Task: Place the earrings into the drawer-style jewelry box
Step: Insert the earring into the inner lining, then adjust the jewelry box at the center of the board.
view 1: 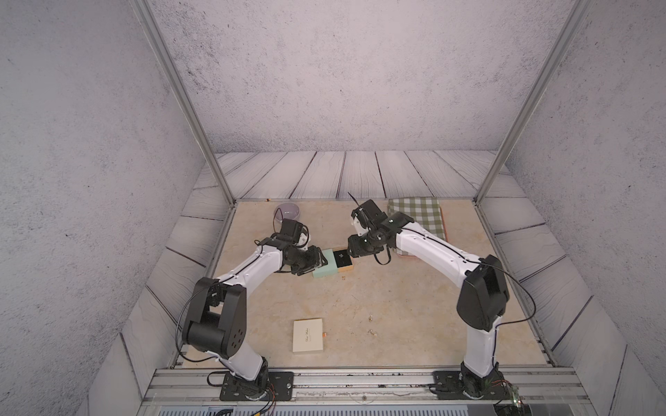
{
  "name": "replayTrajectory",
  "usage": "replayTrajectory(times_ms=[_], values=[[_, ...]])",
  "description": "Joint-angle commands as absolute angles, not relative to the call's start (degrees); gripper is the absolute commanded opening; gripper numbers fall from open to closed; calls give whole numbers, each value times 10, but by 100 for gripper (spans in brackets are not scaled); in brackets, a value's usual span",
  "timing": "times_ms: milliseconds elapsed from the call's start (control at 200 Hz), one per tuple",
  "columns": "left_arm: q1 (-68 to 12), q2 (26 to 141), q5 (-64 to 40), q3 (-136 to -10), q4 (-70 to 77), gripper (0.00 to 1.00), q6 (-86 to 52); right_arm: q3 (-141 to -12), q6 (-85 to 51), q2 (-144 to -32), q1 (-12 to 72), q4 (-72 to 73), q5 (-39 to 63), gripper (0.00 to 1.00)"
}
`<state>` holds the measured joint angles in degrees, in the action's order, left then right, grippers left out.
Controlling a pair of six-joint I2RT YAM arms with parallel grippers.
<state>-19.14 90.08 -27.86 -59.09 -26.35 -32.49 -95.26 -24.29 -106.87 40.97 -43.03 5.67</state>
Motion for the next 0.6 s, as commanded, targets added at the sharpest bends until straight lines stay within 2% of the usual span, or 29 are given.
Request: replayTrajectory(times_ms=[0,225,590], values=[[-220,884,-287,-541,-240,59,-360,-870,-221,-1029,408,-379,25,64],[-242,906,-300,-525,-198,59,-385,-724,-189,-946,397,-290,32,100],[-241,976,-281,-576,-184,58,-371,-686,-178,-946,388,-275,59,99]])
